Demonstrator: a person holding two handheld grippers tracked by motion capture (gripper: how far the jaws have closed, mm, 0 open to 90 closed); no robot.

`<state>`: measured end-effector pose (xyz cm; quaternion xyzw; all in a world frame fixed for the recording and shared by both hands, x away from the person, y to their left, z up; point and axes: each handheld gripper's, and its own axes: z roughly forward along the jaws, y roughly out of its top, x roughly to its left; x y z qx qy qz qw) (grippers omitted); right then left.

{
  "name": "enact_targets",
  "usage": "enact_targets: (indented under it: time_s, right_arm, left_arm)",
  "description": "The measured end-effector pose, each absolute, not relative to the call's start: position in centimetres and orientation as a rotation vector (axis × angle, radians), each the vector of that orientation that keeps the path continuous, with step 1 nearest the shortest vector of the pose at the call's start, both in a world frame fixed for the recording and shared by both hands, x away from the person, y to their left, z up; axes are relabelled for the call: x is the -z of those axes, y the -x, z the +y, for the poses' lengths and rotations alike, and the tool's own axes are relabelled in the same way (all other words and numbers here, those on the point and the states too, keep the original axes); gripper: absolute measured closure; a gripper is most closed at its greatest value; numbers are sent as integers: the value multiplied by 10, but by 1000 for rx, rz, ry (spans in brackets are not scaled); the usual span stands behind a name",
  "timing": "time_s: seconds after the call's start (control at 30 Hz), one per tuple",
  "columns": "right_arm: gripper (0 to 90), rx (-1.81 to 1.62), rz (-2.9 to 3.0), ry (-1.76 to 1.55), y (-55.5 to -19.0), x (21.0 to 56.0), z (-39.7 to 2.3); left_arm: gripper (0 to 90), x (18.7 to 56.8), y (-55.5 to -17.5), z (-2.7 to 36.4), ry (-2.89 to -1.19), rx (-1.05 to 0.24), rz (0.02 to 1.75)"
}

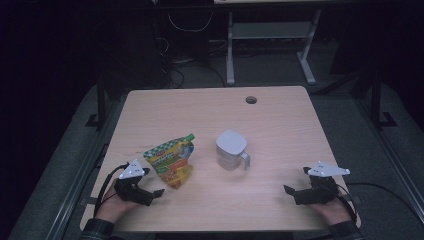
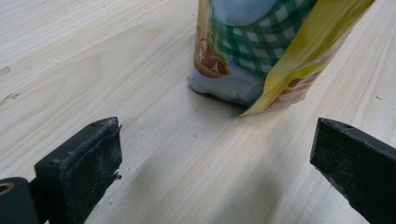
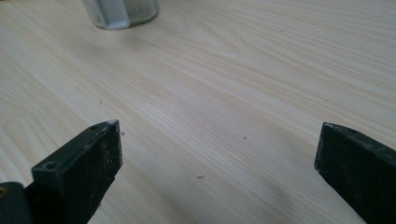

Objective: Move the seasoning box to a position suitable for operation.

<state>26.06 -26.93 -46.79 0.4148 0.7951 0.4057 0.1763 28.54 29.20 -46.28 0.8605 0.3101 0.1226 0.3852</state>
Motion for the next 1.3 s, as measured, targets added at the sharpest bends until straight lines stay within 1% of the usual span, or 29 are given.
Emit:
enact_targets:
  time_s: [0.27, 0.3, 0.6, 0.73, 0.87, 1.03, 1.3]
  right_arm:
    - [5, -1181, 2244, -1199, -263, 467, -271]
    - [27, -1188, 2245, -1199, -263, 467, -271]
    - [52, -1222, 2236, -1195, -263, 459, -267]
    - [58, -1235, 2247, -1157, -270, 448, -259]
    - [58, -1263, 2242, -1141, -275, 443, -257]
    - [57, -1301, 2232, -1118, -287, 433, -252]
    - [61, -1333, 2223, -1083, -291, 418, -246]
  left_arm:
    - [16, 462, -286, 292, -2189, -294, 794]
    - [16, 462, -285, 292, -2193, -298, 788]
    - [16, 461, -284, 294, -2182, -302, 784]
    - [16, 458, -283, 293, -2180, -308, 772]
    - [16, 458, -281, 293, -2178, -308, 765]
    - [16, 455, -281, 296, -2156, -310, 785]
    - [16, 453, -279, 296, -2145, -309, 777]
